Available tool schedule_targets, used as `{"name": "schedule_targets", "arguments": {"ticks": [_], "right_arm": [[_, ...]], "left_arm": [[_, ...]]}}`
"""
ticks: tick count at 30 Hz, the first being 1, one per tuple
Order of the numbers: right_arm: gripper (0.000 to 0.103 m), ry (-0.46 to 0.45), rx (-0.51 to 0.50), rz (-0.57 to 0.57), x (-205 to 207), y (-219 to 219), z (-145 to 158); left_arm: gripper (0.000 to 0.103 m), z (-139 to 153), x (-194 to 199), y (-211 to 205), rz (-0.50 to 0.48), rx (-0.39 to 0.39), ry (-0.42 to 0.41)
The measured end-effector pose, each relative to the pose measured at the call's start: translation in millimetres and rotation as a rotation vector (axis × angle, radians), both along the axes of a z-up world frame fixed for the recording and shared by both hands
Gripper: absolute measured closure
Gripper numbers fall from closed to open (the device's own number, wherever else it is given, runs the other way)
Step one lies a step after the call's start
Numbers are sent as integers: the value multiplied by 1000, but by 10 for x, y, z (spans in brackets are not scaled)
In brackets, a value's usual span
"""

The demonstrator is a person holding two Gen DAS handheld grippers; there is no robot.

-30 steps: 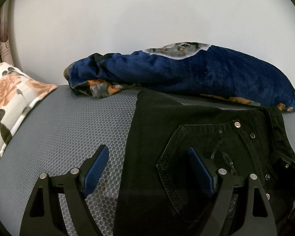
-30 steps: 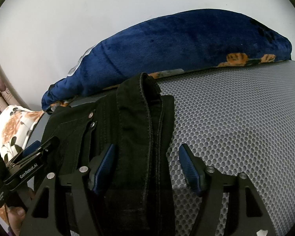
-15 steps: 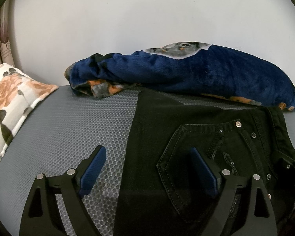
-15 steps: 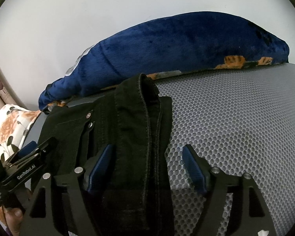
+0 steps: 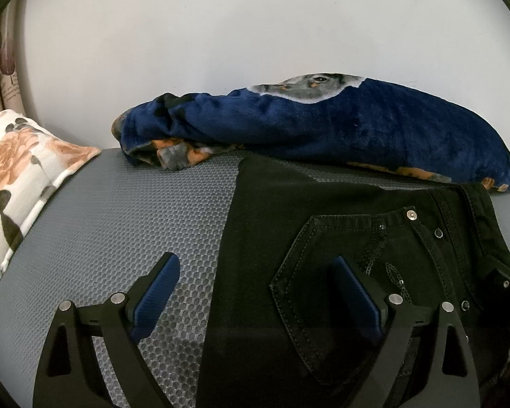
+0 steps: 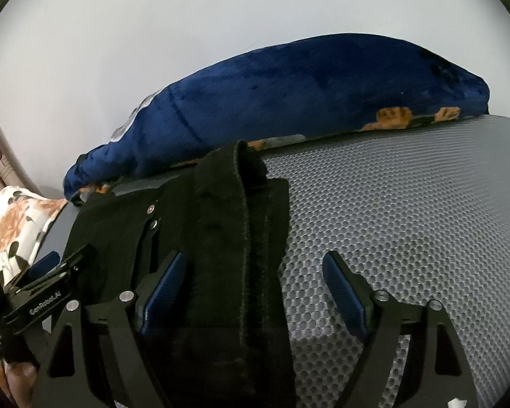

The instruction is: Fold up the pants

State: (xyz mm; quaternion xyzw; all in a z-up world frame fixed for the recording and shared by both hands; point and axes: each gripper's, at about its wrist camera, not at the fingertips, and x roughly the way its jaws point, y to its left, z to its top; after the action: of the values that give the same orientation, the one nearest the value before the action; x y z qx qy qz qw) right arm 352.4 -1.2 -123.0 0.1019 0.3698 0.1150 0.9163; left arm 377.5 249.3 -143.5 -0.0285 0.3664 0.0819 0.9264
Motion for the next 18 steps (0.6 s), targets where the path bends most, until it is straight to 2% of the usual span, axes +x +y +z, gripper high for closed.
{"name": "schedule_targets", "arguments": {"ticks": [11,18], "right_arm": [[17,-76,-88,-55,-125,49,108],[10,-140,-140,-66,-214,122,191]], "left_arm": [[11,21,-34,34,8,-9,-22],[11,47,-75,50,33,-4,-51]]}}
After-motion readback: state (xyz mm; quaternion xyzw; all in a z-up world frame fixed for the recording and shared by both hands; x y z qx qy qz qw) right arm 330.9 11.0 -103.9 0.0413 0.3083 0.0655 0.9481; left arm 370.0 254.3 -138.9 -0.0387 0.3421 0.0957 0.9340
